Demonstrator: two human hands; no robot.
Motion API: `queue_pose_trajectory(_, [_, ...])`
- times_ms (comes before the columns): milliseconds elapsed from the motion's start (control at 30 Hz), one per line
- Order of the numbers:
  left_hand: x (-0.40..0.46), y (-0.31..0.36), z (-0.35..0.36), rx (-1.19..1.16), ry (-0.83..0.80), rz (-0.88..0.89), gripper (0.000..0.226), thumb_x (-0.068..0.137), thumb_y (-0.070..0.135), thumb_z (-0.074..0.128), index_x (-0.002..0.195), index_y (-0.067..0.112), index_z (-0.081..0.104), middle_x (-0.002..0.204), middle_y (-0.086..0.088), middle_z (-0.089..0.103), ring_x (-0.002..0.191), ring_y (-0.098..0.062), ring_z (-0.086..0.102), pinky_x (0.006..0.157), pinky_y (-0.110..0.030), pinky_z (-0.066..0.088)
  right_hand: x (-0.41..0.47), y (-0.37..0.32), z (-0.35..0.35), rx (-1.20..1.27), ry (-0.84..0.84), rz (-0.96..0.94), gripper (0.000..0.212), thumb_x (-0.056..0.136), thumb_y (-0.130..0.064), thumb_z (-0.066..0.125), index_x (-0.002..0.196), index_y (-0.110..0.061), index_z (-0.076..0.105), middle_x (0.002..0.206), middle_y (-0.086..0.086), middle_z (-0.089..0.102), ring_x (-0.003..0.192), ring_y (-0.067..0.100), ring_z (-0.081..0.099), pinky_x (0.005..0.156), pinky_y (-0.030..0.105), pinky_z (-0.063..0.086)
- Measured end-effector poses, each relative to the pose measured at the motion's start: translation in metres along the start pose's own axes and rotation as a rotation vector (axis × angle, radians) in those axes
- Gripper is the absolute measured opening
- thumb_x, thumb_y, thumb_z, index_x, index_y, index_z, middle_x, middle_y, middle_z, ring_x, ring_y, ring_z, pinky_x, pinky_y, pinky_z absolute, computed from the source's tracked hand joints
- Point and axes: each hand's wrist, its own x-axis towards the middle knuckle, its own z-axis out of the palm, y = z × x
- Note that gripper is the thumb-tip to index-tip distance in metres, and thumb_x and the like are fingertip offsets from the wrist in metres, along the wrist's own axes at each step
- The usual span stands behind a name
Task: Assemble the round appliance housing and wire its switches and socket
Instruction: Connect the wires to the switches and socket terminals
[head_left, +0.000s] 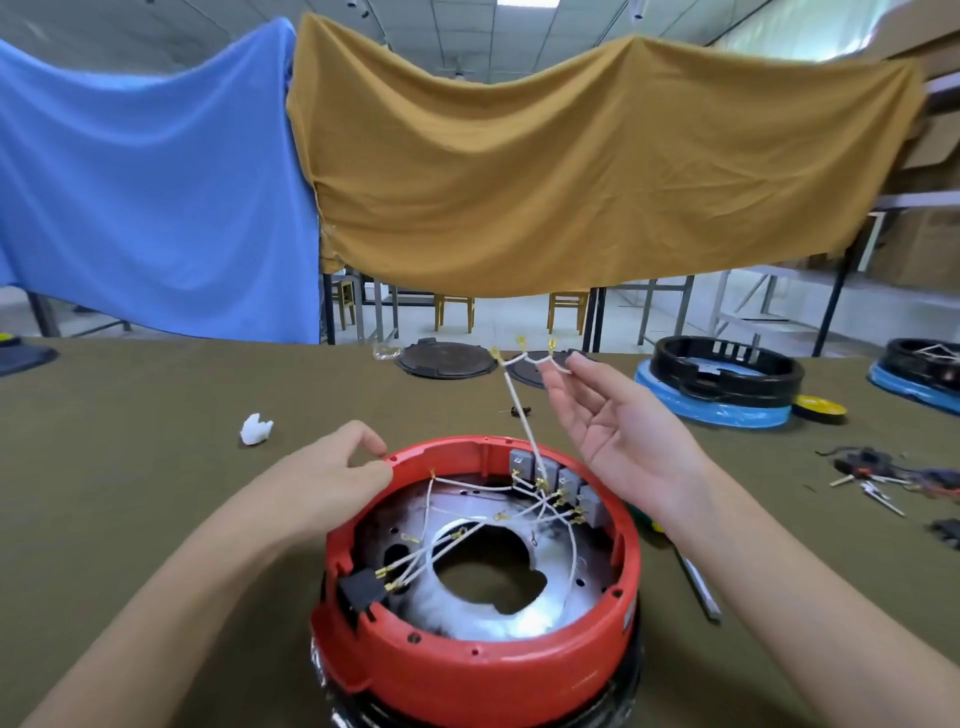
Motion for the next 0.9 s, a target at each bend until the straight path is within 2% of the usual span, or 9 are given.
queue_pose_trajectory(67, [0.003, 0.000, 0.002, -0.086, 0.062, 0.028, 0.021, 0.085, 0.038, 0.053, 0.104, 0.034, 0.062, 0.097, 0.005, 0.067, 0.091, -0.015, 0.063, 0.085, -0.033, 0.048, 0.001, 0.002, -0.001, -0.029, -0.018, 0.020, 0.008, 0.075, -0.009, 0.073, 0.071, -0.005, 0.079, 0.099, 0.016, 0.075, 0.084, 0.017, 0.075, 0.064, 0.020, 0.058])
queue_pose_trajectory(133, [0.004, 0.004, 0.008, -0.095, 0.050, 0.095, 0.024, 0.096, 0.022, 0.053, 0.117, 0.027, 0.064, 0.109, 0.008, 0.066, 0.100, -0.011, 0.061, 0.093, -0.029, 0.046, 0.000, 0.004, -0.001, -0.055, -0.027, 0.023, 0.008, 0.075, -0.011, 0.074, 0.076, -0.005, 0.079, 0.100, 0.014, 0.075, 0.081, 0.015, 0.074, 0.065, 0.021, 0.058])
queue_pose_trajectory(200, [0.003, 0.004, 0.011, -0.113, 0.011, 0.132, 0.022, 0.098, 0.017, 0.052, 0.110, 0.025, 0.069, 0.103, 0.009, 0.072, 0.096, -0.010, 0.066, 0.092, -0.029, 0.049, 0.000, 0.006, -0.001, -0.075, -0.023, 0.021, 0.009, 0.075, -0.011, 0.074, 0.080, -0.004, 0.078, 0.096, 0.012, 0.074, 0.079, 0.014, 0.073, 0.066, 0.021, 0.058])
queue_pose_trajectory(300, [0.002, 0.001, 0.009, -0.036, 0.056, 0.126, 0.021, 0.093, 0.019, 0.055, 0.105, 0.030, 0.068, 0.093, 0.007, 0.069, 0.087, -0.013, 0.064, 0.086, -0.033, 0.050, 0.000, 0.006, -0.002, -0.106, -0.006, -0.001, 0.013, 0.080, -0.009, 0.072, 0.090, -0.002, 0.073, 0.089, 0.010, 0.073, 0.076, 0.013, 0.071, 0.066, 0.020, 0.058])
queue_pose_trajectory(433, [0.003, 0.001, 0.010, 0.139, 0.139, 0.087, 0.030, 0.091, 0.024, 0.053, 0.119, 0.030, 0.062, 0.110, 0.008, 0.064, 0.101, -0.014, 0.061, 0.093, -0.035, 0.048, 0.001, 0.004, -0.004, -0.213, -0.021, -0.050, 0.015, 0.088, -0.006, 0.068, 0.102, -0.001, 0.068, 0.087, 0.009, 0.072, 0.076, 0.013, 0.070, 0.067, 0.021, 0.057])
queue_pose_trajectory(533, [0.002, 0.003, 0.015, 0.197, 0.197, 0.071, 0.029, 0.090, 0.027, 0.051, 0.116, 0.032, 0.062, 0.115, 0.005, 0.060, 0.103, -0.018, 0.061, 0.093, -0.038, 0.048, 0.001, 0.003, -0.005, -0.248, -0.006, -0.066, 0.021, 0.084, -0.006, 0.071, 0.104, -0.001, 0.067, 0.089, 0.011, 0.073, 0.077, 0.016, 0.070, 0.069, 0.023, 0.058])
queue_pose_trajectory(700, [0.000, 0.006, 0.018, 0.122, 0.143, 0.042, 0.027, 0.087, 0.035, 0.053, 0.114, 0.035, 0.057, 0.110, 0.006, 0.058, 0.094, -0.015, 0.062, 0.084, -0.035, 0.051, -0.001, 0.004, -0.005, -0.367, 0.065, -0.126, 0.017, 0.086, 0.000, 0.070, 0.103, -0.002, 0.067, 0.086, 0.012, 0.073, 0.077, 0.019, 0.072, 0.069, 0.024, 0.058])
queue_pose_trajectory(767, [0.001, 0.006, 0.018, 0.107, 0.129, 0.050, 0.028, 0.087, 0.036, 0.053, 0.115, 0.035, 0.055, 0.111, 0.005, 0.056, 0.096, -0.014, 0.062, 0.088, -0.036, 0.051, -0.002, 0.004, -0.005, -0.407, 0.075, -0.134, 0.018, 0.086, 0.001, 0.069, 0.105, 0.000, 0.067, 0.086, 0.013, 0.074, 0.078, 0.020, 0.072, 0.070, 0.024, 0.059])
queue_pose_trajectory(900, [0.002, 0.006, 0.020, -0.012, 0.174, 0.131, 0.038, 0.089, 0.028, 0.057, 0.127, 0.030, 0.052, 0.120, 0.004, 0.047, 0.114, -0.013, 0.053, 0.100, -0.033, 0.043, -0.003, 0.005, -0.003, -0.432, 0.066, -0.144, 0.021, 0.086, 0.002, 0.070, 0.106, 0.003, 0.065, 0.089, 0.014, 0.075, 0.081, 0.022, 0.073, 0.072, 0.025, 0.059])
